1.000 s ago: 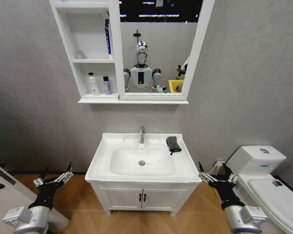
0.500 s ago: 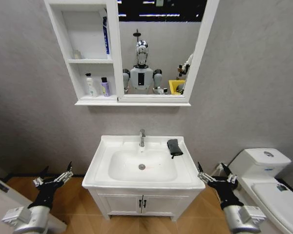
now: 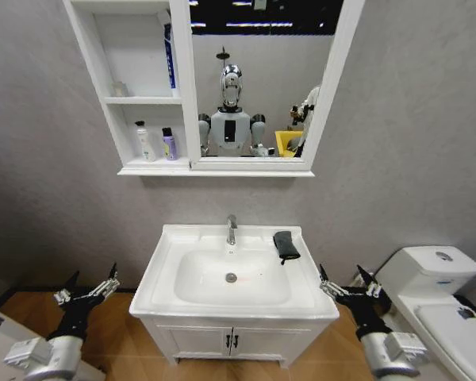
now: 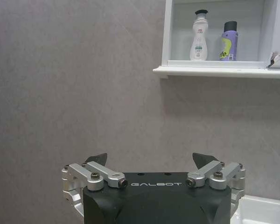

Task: Move facial cleanser and shampoo from washbasin to cabinet, then wipe washbasin with towel.

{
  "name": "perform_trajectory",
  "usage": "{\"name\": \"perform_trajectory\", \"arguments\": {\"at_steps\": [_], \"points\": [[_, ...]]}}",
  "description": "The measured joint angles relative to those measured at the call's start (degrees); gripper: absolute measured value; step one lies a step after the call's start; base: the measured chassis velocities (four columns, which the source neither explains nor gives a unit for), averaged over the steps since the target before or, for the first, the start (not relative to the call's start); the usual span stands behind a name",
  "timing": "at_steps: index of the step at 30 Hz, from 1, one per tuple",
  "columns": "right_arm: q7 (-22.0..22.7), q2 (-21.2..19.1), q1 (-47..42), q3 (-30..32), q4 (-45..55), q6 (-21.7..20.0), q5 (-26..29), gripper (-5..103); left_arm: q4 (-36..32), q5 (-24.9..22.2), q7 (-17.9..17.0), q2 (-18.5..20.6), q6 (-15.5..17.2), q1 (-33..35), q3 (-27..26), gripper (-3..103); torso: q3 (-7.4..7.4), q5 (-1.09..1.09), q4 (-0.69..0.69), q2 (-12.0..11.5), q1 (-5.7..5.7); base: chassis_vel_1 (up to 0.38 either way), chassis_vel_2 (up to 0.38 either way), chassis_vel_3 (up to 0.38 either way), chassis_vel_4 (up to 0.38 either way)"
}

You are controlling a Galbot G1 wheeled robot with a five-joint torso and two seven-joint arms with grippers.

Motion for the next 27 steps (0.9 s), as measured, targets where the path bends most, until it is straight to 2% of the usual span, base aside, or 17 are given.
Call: {"name": "perform_trajectory", "arguments": {"at_steps": [5,7,8,10,11,12,15,16,18,20,21,23,24,26,27], "points": [[1.1,-0.9,1.7,-0.3,-2.5,0.4,1.6,100,0.0,0.4,-0.2,-0.5,0.0,-0.1,0.7,100,0.0,0.0,-0.01,0.0,0.0,-0.066,0.076,0.08,-0.064],[3.0,-3.0,4.9,0.0,-4.5,-3.0,7.5,100,0.0,0.7,-0.4,-0.7,0.0,-0.2,1.3,100,0.01,0.02,0.0,0.0,0.02,-0.029,0.023,0.026,-0.032],[3.0,-3.0,4.9,0.0,-4.5,-3.0,7.5,100,0.0,0.7,-0.4,-0.7,0.0,-0.2,1.3,100,0.01,0.02,0.0,0.0,0.02,0.0,0.0,0.0,0.0],[5.4,-6.2,9.6,0.8,-7.1,-7.3,14.7,100,0.2,1.2,-1.0,-0.7,0.0,-1.0,2.3,100,0.01,0.01,0.02,0.0,0.02,0.0,0.0,0.0,0.0],[5.4,-6.2,9.6,0.8,-7.1,-7.3,14.7,100,0.2,1.2,-1.0,-0.7,0.0,-1.0,2.3,100,0.01,0.01,0.02,0.0,0.02,0.0,0.0,0.0,0.0],[7.3,-8.6,12.8,1.5,-9.6,-9.1,18.2,100,0.6,1.7,-1.9,-0.3,0.4,-2.5,4.1,100,0.0,0.0,0.04,0.0,0.0,0.0,0.0,0.0,0.0],[8.6,-10.2,14.9,1.9,-12.2,-9.7,19.6,100,1.3,2.1,-2.9,0.7,0.9,-4.4,6.6,100,0.0,0.0,0.01,0.0,0.0,0.0,0.0,0.0,0.0],[9.0,-11.9,16.7,1.7,-15.5,-10.2,19.9,100,1.9,2.7,-3.7,1.4,1.2,-5.6,8.3,100,0.0,0.0,-0.05,0.0,-0.01,0.0,0.0,0.0,0.0],[9.1,-13.2,18.3,1.1,-17.9,-10.8,20.0,100,2.1,3.0,-3.9,1.6,1.3,-6.0,9.0,100,0.0,-0.01,-0.04,0.0,0.0,0.0,0.0,0.0,0.0],[8.6,-17.3,23.0,-1.6,-24.5,-13.0,20.5,100,2.7,3.3,-4.1,1.6,1.5,-6.5,9.4,100,0.01,0.04,0.0,0.0,0.0,0.0,0.0,0.0,0.0],[8.6,-17.3,23.0,-1.6,-24.5,-13.0,20.5,100,2.7,3.3,-4.1,1.6,1.5,-6.5,9.4,100,0.01,0.04,0.0,0.0,0.0,0.0,0.0,0.0,0.0],[6.9,-23.1,29.6,-5.4,-30.9,-15.4,23.4,100,3.7,3.8,-3.3,1.5,0.8,-6.8,9.1,100,0.01,0.01,0.0,0.0,0.0,0.0,0.0,0.0,0.0],[6.9,-23.1,29.6,-5.4,-30.9,-15.4,23.4,100,3.7,3.8,-3.3,1.5,0.8,-6.8,9.1,100,0.01,0.01,0.0,0.0,0.0,0.0,0.0,0.0,0.0],[5.4,-27.5,36.2,-9.3,-36.6,-17.1,26.1,100,4.9,5.0,-1.5,1.1,-0.9,-7.1,8.5,100,0.01,-0.01,0.02,0.0,0.01,0.0,0.0,0.0,0.0],[5.4,-27.5,36.2,-9.3,-36.6,-17.1,26.1,100,4.9,5.0,-1.5,1.1,-0.9,-7.1,8.5,100,0.01,-0.01,0.02,0.0,0.01,0.0,0.0,0.0,0.0]]}}
